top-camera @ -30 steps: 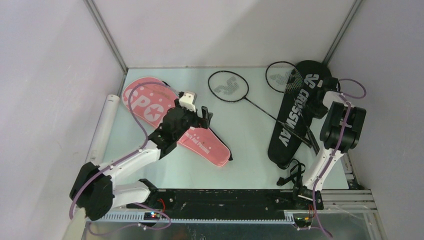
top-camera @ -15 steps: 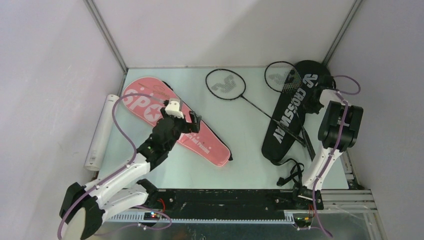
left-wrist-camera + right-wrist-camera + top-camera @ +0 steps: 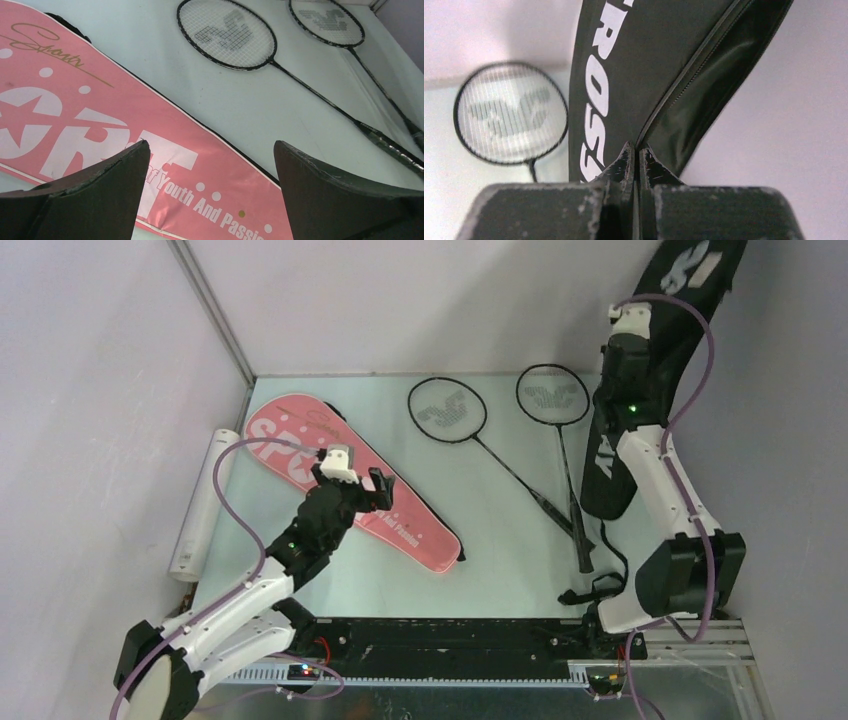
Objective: Pack up the badminton gear
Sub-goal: Pick up the racket bag from the corner of the board.
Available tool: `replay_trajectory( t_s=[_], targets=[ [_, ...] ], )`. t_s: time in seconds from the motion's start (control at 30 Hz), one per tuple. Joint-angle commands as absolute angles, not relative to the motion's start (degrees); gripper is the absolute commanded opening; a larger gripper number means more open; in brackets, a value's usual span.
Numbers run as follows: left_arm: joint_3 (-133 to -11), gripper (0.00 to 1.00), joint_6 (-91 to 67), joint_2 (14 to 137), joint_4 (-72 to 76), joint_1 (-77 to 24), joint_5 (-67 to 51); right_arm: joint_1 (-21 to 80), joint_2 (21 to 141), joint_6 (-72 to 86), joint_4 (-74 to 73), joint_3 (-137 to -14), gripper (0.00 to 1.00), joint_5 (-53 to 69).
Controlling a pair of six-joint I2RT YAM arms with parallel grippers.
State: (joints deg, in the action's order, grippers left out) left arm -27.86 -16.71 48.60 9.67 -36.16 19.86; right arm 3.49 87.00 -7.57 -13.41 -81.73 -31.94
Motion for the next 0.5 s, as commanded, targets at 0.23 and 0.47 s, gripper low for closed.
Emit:
replay_trajectory(
  t_s=[0.23, 0.47],
  targets=[
    [-27.75, 1.00, -24.57, 43.88, 9.45, -35.99, 21.07, 22.85, 80.83, -15.25, -26.56, -94.63, 0.00, -34.29],
    [-29.72, 0.99, -27.69, 40.47, 7.77, -36.03, 16.56, 37.70, 84.16, 5.91, -30.08, -91.69, 0.00, -27.04]
  ],
)
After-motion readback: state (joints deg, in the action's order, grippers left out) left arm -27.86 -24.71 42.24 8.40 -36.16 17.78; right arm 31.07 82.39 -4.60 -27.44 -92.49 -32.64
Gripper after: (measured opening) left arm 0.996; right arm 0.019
